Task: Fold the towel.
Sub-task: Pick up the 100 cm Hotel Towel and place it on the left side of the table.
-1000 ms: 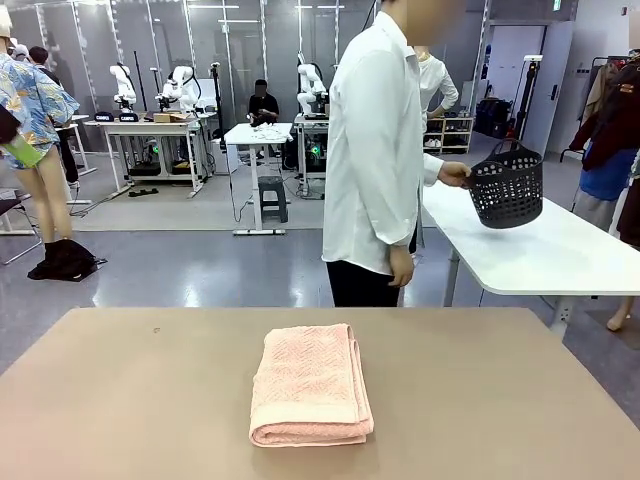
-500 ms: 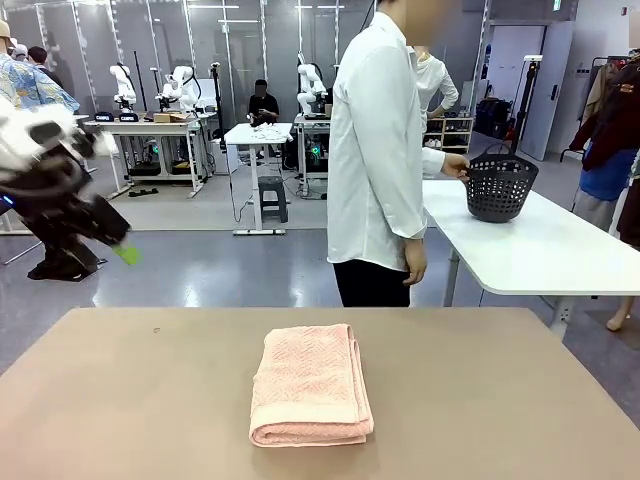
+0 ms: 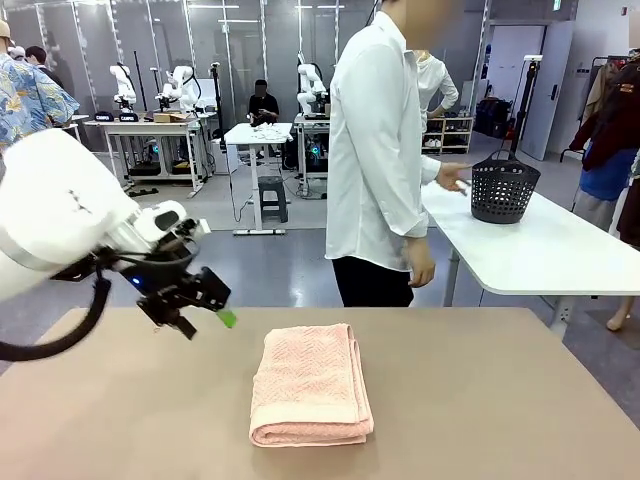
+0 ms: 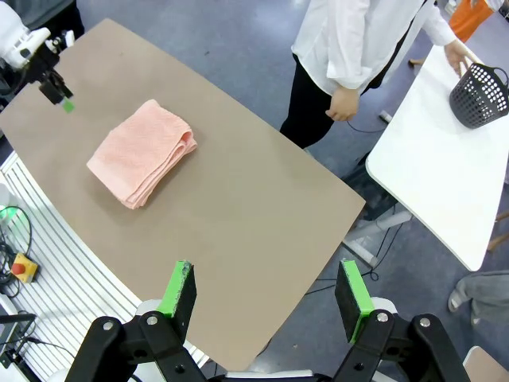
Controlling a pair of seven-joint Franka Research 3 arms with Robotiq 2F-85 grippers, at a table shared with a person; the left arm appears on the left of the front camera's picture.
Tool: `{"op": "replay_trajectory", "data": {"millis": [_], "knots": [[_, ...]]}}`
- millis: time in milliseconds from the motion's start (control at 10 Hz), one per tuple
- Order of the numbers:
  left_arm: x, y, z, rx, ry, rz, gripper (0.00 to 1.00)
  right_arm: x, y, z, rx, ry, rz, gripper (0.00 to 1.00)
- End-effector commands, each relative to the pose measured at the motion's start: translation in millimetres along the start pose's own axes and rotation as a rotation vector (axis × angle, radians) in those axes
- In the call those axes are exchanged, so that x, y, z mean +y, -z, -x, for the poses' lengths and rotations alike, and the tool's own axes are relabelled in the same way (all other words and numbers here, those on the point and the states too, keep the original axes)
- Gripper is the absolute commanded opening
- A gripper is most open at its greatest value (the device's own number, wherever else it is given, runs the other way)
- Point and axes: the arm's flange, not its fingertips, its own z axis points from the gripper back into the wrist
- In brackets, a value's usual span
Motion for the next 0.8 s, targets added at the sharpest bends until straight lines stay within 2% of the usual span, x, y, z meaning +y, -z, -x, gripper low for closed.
{"op": "replay_trajectory", "data": {"millis": [0, 100, 400, 700], "knots": [[4, 33, -2, -0.082, -0.026, 0.062, 0.95, -1, -1, -1, 0.001, 0.006, 0.006, 0.89], [5, 47, -1, -0.113, -0.037, 0.082, 0.95, -1, -1, -1, 0.001, 0.006, 0.006, 0.89], [13, 90, -7, -0.108, -0.033, 0.195, 0.95, -1, -1, -1, 0.001, 0.006, 0.006, 0.89], [31, 124, -17, -0.113, -0.079, 0.246, 0.95, -1, -1, -1, 0.001, 0.006, 0.006, 0.89]]}}
